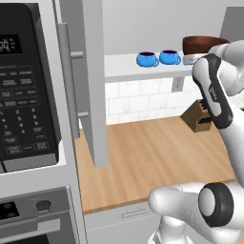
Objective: Gather all objects into one cabinet and sort the glasses and bowls to opposite sides.
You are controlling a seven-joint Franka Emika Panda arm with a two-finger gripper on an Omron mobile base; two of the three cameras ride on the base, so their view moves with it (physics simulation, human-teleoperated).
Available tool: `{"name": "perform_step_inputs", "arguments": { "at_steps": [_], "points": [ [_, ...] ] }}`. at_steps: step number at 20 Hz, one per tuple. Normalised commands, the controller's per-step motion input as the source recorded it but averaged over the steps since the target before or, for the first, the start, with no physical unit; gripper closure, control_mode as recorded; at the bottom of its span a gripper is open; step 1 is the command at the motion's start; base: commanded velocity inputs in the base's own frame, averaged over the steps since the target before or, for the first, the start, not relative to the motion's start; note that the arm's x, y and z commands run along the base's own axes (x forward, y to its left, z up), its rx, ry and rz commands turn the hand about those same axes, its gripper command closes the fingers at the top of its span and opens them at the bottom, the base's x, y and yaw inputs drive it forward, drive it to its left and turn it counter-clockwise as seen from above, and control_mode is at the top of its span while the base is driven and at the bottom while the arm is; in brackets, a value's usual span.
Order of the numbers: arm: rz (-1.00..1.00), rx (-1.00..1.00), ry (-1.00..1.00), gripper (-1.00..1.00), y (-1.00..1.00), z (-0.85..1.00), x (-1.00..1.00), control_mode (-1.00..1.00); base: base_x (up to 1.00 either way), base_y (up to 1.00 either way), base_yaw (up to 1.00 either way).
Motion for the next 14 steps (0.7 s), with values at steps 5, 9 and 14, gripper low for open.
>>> {"name": "perform_step_inputs", "arguments": {
  "at_steps": [5,9,14],
  "points": [
    [0.00,0.00,0.00,-1.00,0.00,0.00,0.37,-1.00,0.00,0.00,0.00],
    [0.00,0.00,0.00,-1.00,0.00,0.00,0.41,-1.00,0.00,0.00,0.00],
    [0.00,0.00,0.00,-1.00,0.00,0.00,0.41,-1.00,0.00,0.00,0.00]
  ]
}}
